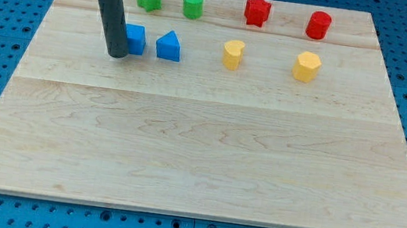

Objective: Move your arm a bit down

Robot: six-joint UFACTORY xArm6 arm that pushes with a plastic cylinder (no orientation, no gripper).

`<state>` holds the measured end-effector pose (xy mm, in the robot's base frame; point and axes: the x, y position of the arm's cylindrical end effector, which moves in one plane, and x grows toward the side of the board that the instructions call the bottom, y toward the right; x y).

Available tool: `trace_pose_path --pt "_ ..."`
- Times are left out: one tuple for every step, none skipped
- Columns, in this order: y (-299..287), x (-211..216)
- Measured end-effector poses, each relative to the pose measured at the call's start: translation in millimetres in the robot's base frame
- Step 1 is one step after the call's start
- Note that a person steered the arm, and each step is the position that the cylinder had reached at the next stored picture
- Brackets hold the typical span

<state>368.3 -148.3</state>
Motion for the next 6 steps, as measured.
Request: trace_pose_path --pt "0.1 -0.1" --pt "-3.0 3.3" --pt "-3.9 12.1" --pt "-3.9 19.2" --pt "-3.9 22.7" --pt "0.6 23.5"
